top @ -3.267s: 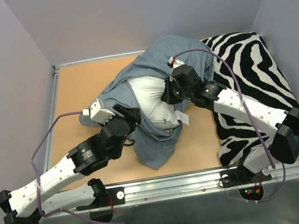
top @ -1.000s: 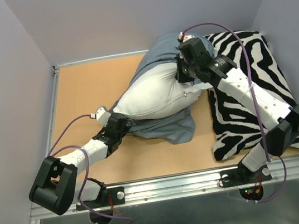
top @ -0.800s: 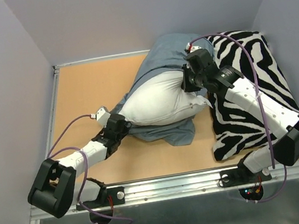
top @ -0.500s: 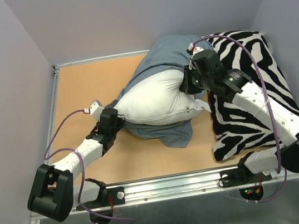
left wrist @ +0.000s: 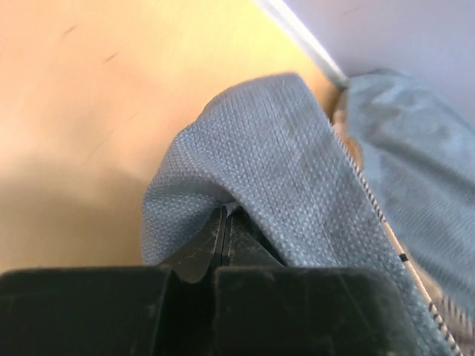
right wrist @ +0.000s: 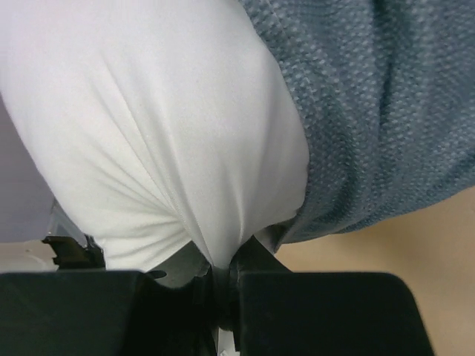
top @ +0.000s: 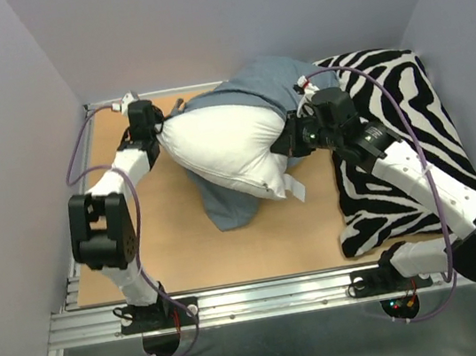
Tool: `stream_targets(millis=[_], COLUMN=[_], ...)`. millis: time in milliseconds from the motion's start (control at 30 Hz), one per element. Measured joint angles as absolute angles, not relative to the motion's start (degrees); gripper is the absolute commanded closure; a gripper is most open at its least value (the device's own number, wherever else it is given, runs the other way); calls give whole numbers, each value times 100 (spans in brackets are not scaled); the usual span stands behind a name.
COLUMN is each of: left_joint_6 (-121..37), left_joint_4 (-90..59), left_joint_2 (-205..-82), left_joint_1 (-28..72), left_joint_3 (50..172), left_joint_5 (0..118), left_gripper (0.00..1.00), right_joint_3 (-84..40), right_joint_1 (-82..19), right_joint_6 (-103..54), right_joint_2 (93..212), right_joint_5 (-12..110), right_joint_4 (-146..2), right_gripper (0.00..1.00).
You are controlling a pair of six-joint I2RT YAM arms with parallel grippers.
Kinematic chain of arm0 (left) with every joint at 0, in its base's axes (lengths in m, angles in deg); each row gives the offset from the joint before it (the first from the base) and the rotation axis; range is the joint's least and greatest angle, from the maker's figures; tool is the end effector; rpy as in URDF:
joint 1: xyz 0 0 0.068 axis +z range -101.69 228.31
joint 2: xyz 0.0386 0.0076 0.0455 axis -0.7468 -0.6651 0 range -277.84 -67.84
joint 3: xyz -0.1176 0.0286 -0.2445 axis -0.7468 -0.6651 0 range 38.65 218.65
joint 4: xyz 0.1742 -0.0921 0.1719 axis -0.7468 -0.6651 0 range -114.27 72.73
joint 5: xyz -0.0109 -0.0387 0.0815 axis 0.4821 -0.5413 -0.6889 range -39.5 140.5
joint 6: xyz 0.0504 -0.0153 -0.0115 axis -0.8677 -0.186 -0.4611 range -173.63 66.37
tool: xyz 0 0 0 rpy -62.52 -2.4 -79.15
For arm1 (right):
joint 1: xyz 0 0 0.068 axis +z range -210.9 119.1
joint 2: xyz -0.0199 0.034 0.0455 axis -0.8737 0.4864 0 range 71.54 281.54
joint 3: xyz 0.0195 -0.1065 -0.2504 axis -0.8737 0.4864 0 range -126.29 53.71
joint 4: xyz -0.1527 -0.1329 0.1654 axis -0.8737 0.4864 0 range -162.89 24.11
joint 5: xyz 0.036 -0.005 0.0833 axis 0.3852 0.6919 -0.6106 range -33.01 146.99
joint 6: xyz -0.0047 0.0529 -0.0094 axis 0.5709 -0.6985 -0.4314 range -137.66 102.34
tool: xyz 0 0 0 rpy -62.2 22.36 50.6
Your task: Remove the pillowcase from the pillow
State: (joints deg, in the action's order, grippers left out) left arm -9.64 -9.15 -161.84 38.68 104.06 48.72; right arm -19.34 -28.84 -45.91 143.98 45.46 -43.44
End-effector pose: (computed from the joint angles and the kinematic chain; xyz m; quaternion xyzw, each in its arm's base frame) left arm 0.3797 -0.0633 0.2739 -0.2511 0.7822 -0.2457 0.5146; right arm 0.2335 0.1546 0.3752 -0.0795 0.8544 0.3291 0.3942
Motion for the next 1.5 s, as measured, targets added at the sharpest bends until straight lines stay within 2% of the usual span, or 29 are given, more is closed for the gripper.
stream_targets(millis=[33,67,100,133,167,300,333,567,667,700,767,900,1200,1500], left_joint_6=[-1038,-1180,-1237,-1368,-1401,-1554,-1572,-1628,-1510,-1432,-1287,-971,-385,50], left_joint_4=[-937,-1059,-1138,-1230,-1302,-1905,-2067,-3221,-3400,-3385,-3345,-3326,-3627,-3197], left_joint_2=[-16522,-16927,-17165,-17366,-17467,-17467,-17464,-16673,-15801,-15443,-14649,-13187,-12201,-11150], left_joint_1=[3932,4006,4041,4072,4096,4235,4279,4426,4382,4358,4251,3934,3910,3905], left_joint_3=[10780,11274,11582,11846,11971,12329,12467,13136,12981,12814,12318,11051,8659,7599], left_joint_5=[5049,5294,5425,5534,5558,5432,5318,3902,3432,3292,3014,2715,3093,3965], left_gripper=[85,67,59,45,41,36,30,25,15,14,1,1,1,1], right_joint_3=[-1803,-1659,-1464,-1230,-1143,-638,-533,-527,-846,-1003,-1268,-2111,-3001,-3956], right_joint_1=[-2852,-2823,-2766,-2705,-2670,-2458,-2419,-2216,-2172,-2150,-2113,-2001,-1809,-1807], right_joint_6=[-4665,-4759,-4897,-5140,-5205,-5964,-6318,-7430,-7642,-7717,-7821,-7990,-7741,-7502], right_joint_2=[14405,14427,14473,14564,14608,15297,15631,17141,17415,17515,17688,18311,18789,19227], right_joint_5=[4455,4376,4295,4205,4181,3825,3652,3163,3169,3183,3217,3211,3294,3303], right_joint_4=[-4540,-4776,-5148,-5703,-5841,-7327,-7856,-9581,-9841,-9928,-10053,-10177,-9751,-9213], right_gripper=[99,99,100,99,100,99,99,99,99,99,100,99,99,99])
